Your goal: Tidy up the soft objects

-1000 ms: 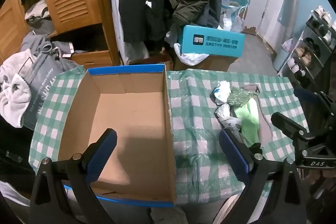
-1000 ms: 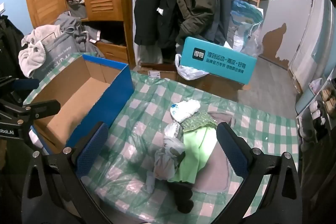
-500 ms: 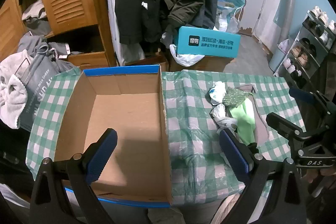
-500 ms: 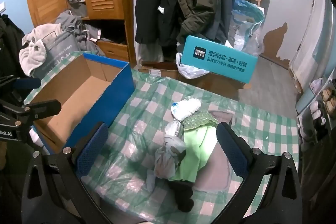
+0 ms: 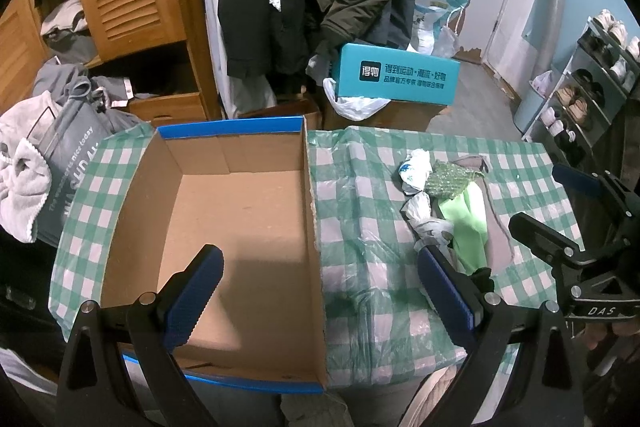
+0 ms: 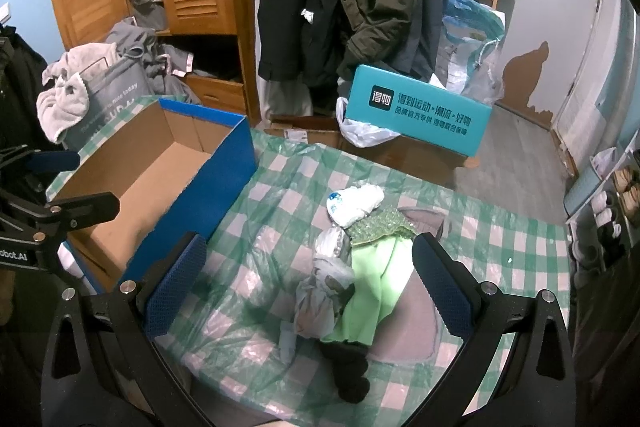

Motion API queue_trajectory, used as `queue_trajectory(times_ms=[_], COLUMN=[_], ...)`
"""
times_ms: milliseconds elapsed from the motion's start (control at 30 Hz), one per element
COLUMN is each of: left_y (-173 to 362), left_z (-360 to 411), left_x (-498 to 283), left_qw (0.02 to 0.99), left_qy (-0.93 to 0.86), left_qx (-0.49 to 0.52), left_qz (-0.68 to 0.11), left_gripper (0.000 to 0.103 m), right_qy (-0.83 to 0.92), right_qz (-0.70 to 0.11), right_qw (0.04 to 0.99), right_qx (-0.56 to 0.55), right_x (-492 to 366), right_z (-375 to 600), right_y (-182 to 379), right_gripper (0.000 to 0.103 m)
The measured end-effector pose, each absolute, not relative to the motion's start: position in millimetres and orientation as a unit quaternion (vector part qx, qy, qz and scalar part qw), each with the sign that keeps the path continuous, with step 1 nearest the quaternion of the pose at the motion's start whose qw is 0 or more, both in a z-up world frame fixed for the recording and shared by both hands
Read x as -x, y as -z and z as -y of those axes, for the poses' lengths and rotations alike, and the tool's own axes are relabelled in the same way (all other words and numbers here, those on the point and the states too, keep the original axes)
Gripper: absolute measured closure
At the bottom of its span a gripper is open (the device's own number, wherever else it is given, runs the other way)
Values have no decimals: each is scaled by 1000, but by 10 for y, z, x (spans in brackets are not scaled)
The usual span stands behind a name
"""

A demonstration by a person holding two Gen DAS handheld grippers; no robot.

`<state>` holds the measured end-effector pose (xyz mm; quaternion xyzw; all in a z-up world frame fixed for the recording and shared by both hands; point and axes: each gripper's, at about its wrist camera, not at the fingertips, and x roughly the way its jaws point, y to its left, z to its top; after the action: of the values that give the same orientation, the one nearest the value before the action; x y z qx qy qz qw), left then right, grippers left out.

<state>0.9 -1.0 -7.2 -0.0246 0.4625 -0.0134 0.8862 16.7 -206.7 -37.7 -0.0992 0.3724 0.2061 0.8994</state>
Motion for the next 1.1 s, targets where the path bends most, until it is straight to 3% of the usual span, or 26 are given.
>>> queue_trajectory(times_ms=[1100], left_y=[121], left_z=[70], left_x=[29], left_qw=[886], left_qy=[16], left_qx=[24], left_qz=[-464], left_gripper=[4], right_qy=[-209], right_qz=[-378], right_qw=[897], right_qx=[98], right_x=[-154], right_z=[2065], right_y=[396], right_gripper=[2])
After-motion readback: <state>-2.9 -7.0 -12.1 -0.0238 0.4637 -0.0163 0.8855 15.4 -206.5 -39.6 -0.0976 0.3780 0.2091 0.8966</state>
